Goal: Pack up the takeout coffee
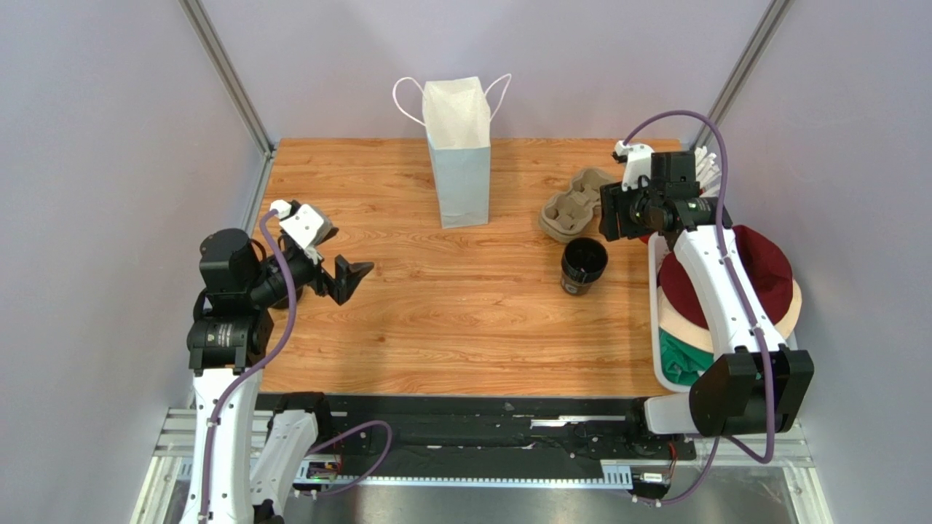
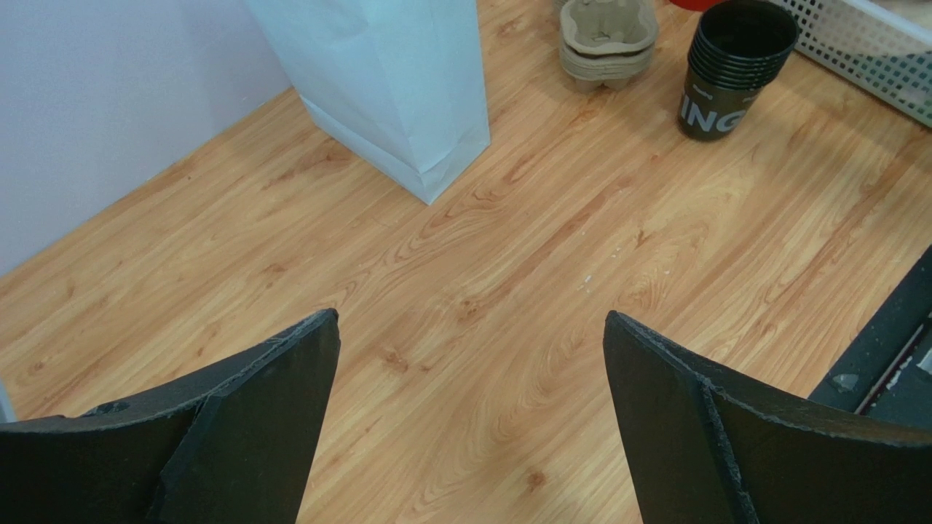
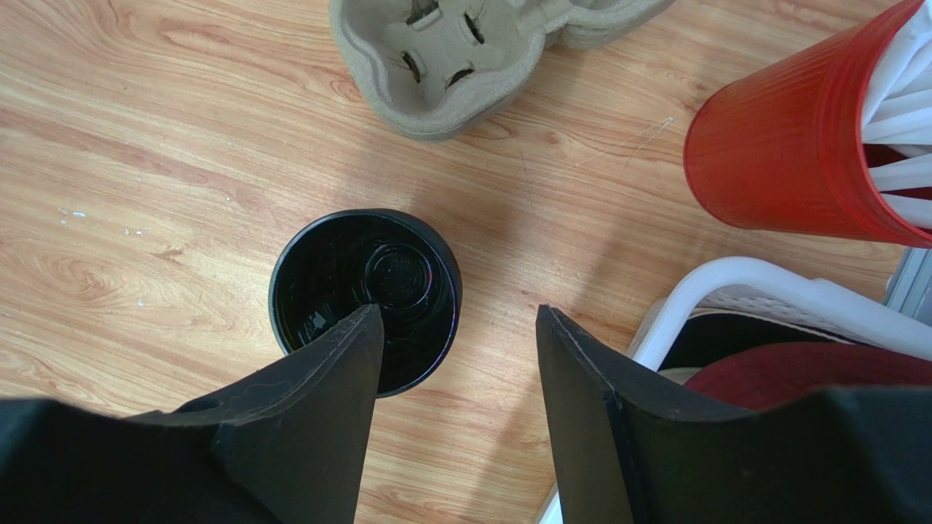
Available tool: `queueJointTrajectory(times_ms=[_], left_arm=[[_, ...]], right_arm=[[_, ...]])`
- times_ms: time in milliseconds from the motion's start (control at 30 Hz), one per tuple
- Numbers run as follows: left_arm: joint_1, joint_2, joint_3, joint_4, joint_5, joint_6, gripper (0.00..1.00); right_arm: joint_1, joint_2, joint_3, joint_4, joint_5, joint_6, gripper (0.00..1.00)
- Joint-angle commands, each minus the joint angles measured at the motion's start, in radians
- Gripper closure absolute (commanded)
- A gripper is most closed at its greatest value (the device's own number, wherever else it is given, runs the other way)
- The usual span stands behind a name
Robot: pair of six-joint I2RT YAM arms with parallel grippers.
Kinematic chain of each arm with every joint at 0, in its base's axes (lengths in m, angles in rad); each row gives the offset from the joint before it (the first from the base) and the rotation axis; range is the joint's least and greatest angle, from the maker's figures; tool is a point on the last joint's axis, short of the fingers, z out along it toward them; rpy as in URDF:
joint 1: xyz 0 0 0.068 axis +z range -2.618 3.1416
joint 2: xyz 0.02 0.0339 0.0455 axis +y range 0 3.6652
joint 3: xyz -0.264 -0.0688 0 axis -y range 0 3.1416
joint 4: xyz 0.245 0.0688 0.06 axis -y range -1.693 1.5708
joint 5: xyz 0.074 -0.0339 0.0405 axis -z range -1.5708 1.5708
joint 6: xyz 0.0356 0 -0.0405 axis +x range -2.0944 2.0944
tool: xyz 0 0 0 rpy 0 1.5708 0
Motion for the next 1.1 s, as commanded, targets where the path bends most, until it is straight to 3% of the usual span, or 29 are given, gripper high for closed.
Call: queueJointTrajectory(times_ms=[0,333,467,800,933,1067], left_arm=[[0.005,0.006,-0.009,0.081,0.028,-0.038,0.01],[0.007,0.01,-0.029,0.134,-0.087,-0.075,0.01],[0.007,0.018,-0.032,0.141,-0.095,-0.086,0.01],[0.005,0.041,-0.032,0.139,-0.071,-0.087,0.01],[0.005,0.053,-0.034,0.134,-0.052,-0.084,0.02],[0.005,0.067,-0.029,0.128,-0.046,-0.08,0.02]], right_arm=[[0.003,0.013,-0.01,0.027,0.013,-0.003,0.43],[0.023,0.047,-0.012,0.051,0.065,0.006,0.39],[0.04,0.122,0.058,0.047,0.09,0.025,0.38],[0.053,0.485,0.495,-0.115,0.047,-0.081,0.32],[0.055,0.64,0.716,-0.198,0.051,-0.15,0.25],[0.056,0.737,0.813,-0.221,0.056,-0.207,0.18]])
